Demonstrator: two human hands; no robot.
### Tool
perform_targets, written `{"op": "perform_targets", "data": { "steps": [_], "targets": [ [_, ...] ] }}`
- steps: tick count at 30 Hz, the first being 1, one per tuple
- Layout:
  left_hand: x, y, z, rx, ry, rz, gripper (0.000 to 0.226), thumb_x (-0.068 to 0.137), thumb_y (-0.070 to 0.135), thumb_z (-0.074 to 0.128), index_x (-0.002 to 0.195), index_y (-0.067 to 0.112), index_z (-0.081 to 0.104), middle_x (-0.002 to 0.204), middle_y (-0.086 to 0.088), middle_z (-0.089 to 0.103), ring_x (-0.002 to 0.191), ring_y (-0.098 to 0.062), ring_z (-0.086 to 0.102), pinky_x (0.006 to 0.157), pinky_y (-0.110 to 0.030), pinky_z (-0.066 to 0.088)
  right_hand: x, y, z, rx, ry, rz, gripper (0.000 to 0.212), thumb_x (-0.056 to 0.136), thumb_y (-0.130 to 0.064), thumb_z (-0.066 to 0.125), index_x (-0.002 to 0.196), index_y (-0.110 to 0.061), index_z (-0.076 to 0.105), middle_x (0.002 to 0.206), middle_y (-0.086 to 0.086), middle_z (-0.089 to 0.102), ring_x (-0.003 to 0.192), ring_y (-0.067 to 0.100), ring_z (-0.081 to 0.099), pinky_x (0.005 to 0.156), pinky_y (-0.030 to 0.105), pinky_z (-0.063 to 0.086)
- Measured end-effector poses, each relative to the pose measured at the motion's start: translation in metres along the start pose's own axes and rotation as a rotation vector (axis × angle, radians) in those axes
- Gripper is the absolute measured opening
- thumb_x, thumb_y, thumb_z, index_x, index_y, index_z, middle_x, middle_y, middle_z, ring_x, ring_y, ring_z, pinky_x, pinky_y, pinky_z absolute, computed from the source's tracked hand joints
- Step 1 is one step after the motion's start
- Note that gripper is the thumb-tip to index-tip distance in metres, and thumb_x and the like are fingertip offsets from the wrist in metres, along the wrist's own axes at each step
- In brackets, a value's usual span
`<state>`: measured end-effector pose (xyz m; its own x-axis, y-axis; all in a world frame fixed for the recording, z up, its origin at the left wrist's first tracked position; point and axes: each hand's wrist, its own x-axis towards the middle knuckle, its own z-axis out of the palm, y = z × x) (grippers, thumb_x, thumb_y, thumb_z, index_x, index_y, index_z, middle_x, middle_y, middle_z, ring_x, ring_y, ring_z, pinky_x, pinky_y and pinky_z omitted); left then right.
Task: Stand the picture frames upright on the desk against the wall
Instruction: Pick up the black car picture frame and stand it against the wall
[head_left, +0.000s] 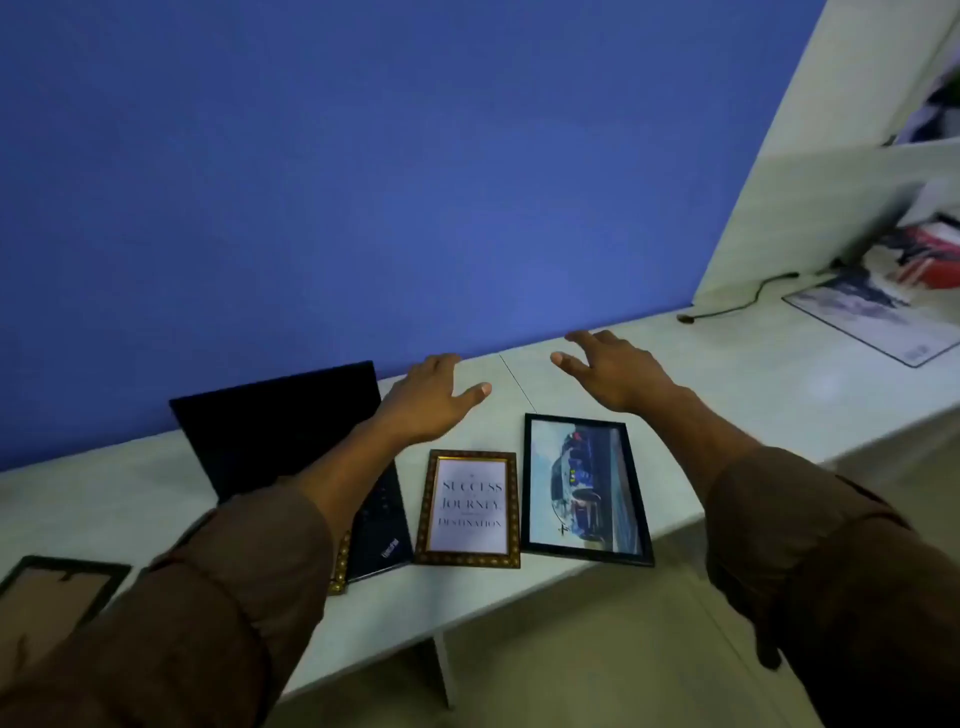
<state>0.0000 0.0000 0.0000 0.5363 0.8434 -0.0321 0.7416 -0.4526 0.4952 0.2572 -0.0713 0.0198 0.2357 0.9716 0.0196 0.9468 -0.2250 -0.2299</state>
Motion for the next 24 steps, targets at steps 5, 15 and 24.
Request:
{"op": "perform_targets", "data": {
  "steps": [5,15,24],
  "targets": [
    [0.023,-0.022,0.072,-0.164,-0.194,-0.182,0.081,0.090,0.069,0.041,0.154,0.021,0.028,0.161,-0.008,0.030,0.144,-0.029,0.035,0.115,-0.049,0.034,0.029,0.041,0.047,-0.013,-0.175,0.108,0.072,0.094,-0.071,0.025,0.150,-0.026,0.036,0.150,0.014,0.046,0.130,0.037,0.050,0.104,0.054,0.042],
    [0.043,-0.018,0.183,-0.392,-0.297,-0.407,0.074,0.094,0.062,0.046,0.152,0.017,0.034,0.158,-0.008,0.037,0.141,-0.026,0.041,0.112,-0.037,0.034,0.114,0.113,0.133,-0.008,-0.383,0.091,0.069,0.093,-0.071,0.031,0.145,-0.026,0.041,0.139,0.015,0.053,0.124,0.037,0.054,0.100,0.053,0.044],
    [0.033,0.036,0.284,-0.508,-0.293,-0.834,0.069,0.086,0.067,0.048,0.131,0.014,0.055,0.135,-0.008,0.058,0.124,-0.027,0.055,0.104,-0.041,0.045,0.198,0.178,0.211,-0.048,-0.569,-0.059,0.070,0.090,-0.071,0.037,0.143,-0.025,0.042,0.135,0.016,0.054,0.123,0.039,0.055,0.099,0.052,0.046]
  ]
}}
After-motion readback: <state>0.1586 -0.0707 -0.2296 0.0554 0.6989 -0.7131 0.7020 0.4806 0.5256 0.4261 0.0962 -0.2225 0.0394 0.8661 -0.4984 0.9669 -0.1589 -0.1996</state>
